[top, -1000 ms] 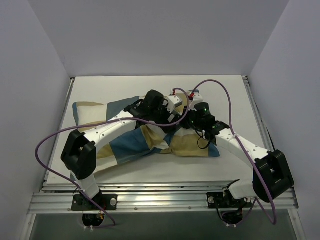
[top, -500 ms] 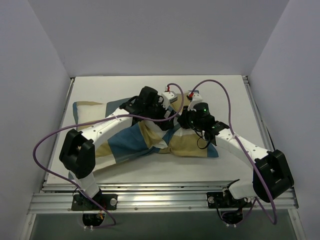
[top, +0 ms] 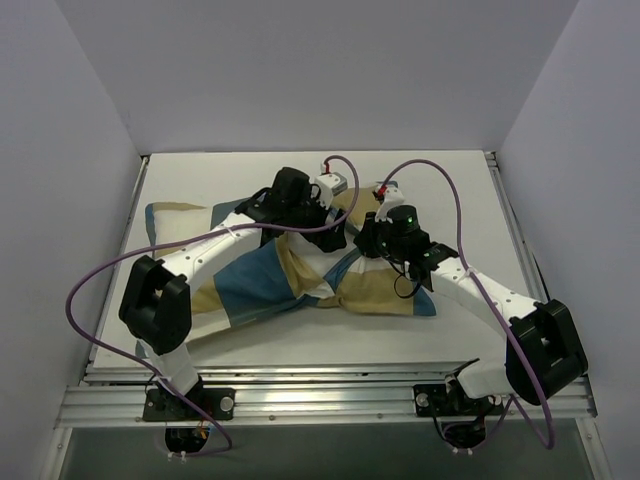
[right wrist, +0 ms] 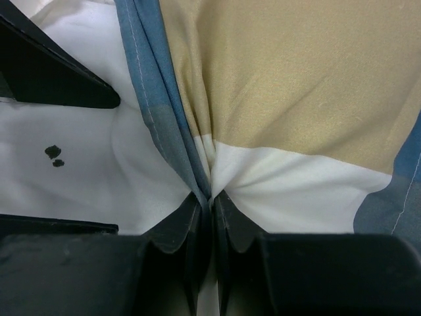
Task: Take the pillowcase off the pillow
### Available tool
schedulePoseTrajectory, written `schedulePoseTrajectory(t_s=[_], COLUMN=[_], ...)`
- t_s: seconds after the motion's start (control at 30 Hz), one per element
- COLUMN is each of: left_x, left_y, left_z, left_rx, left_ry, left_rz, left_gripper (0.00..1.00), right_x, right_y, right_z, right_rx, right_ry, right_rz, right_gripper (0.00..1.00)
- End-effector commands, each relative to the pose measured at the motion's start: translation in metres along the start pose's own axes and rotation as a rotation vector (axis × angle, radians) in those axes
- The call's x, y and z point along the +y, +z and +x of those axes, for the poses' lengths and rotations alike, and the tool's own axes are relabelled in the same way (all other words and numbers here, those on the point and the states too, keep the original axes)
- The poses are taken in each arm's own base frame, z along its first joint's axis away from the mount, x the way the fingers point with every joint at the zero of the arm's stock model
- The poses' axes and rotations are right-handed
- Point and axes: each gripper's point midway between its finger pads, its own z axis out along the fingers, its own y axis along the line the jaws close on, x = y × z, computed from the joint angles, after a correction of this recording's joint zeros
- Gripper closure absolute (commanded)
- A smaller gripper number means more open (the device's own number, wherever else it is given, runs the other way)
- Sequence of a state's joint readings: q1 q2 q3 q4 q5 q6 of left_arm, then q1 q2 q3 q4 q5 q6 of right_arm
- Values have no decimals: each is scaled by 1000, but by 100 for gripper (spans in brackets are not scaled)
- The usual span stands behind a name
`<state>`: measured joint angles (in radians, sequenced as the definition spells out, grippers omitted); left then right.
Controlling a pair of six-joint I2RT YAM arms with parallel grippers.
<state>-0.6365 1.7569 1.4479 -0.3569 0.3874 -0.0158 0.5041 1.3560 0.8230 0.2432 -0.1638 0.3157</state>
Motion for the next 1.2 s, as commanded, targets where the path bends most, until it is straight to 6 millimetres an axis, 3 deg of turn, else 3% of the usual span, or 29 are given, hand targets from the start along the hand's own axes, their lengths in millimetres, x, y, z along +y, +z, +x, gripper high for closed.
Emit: schedulePoseTrajectory(t_s=[0.0,0.4,0.43,0.53,0.57,0.6,0.67,0.7,0.9,1.07,1.17], left_x=[18,7,6,5,5,4,2,3,8,17,23], left_y=[5,37,40,45,45,45,44,43,29,24,18], left_z=[-13,63,68,75,74,73,67,65,33,23,17], left_rx=[-30,157,163,176,173,169,150,142,56,30,16], left_ry=[14,38,7,-23,-30,-34,-48,-56,-106,-165,-198], left_rz=[-66,-119,-119,-123,-124,-125,-124,-128,-207,-278,-316], left_gripper=[5,3,5,25,33,55,78,96,98,98,98], right_x=[18,9,7,0,-4,-6,-10,-12,-21,-16,-28], right_y=[-5,-2,-2,-1,-1,-1,-3,-3,-13,-21,-29], right_z=[2,6,8,15,16,19,25,27,51,56,69], right_rx=[7,13,18,33,32,38,55,56,108,111,146], right_ry=[-2,22,30,42,51,55,64,74,86,78,83], right_rz=[-76,-19,-9,35,58,73,100,120,238,296,363], right_gripper=[93,83,83,81,81,79,78,75,64,56,55])
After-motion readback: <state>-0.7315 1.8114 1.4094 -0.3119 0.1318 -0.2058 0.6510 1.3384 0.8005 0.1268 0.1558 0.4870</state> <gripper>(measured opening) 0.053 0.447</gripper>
